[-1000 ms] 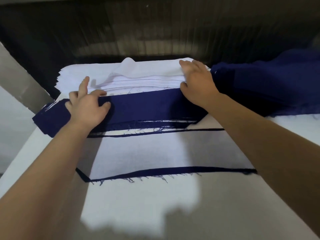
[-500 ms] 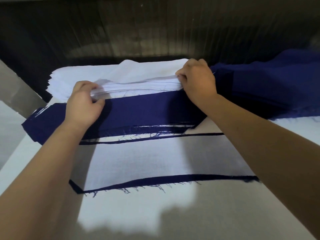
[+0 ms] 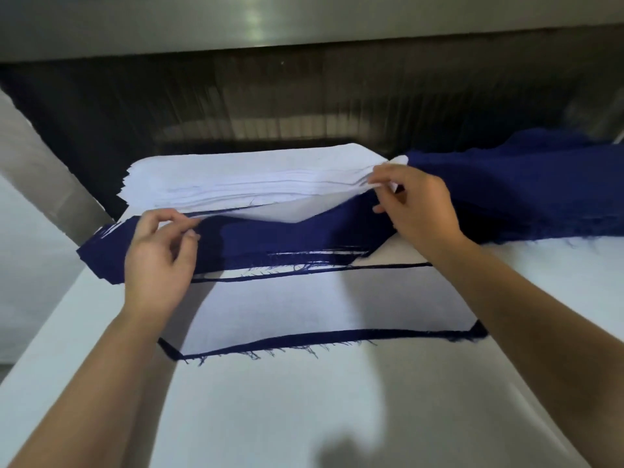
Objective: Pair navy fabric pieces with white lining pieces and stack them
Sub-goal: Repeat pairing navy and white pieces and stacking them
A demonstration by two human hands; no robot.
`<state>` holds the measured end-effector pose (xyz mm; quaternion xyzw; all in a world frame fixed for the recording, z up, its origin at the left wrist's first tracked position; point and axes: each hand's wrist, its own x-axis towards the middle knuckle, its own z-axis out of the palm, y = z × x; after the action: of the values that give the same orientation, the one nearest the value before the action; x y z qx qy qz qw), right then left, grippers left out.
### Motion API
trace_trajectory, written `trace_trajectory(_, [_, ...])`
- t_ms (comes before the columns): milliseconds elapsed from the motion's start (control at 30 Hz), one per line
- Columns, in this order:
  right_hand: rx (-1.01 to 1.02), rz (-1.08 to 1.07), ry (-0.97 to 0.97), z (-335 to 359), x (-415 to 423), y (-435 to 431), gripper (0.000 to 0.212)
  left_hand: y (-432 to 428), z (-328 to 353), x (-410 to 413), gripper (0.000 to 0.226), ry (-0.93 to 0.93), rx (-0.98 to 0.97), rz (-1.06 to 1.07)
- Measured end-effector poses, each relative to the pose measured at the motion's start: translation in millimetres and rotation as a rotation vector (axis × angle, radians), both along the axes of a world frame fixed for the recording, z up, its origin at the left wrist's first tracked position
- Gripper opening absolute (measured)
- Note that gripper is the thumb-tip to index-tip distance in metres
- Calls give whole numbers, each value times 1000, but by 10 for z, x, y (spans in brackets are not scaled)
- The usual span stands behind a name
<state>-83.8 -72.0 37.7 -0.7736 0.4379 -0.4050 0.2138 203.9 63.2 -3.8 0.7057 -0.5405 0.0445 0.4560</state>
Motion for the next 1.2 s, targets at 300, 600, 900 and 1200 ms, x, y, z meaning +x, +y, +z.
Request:
trace_trajectory(300, [-2, 98, 126, -183, -480, 428, 26, 564, -53, -207, 21, -67, 23, -59])
trace_trajectory(600, [-194, -12, 198, -394, -830, 814, 25, 892, -104, -400, 23, 41, 31, -178])
trace_trajectory(900, [-160, 0, 116, -522, -950, 837, 41, 909, -149, -342, 25, 284, 69, 26])
trace_trajectory(1200, [80, -150, -32, -554, -958, 753, 28, 915, -149, -266, 26, 432, 29, 101])
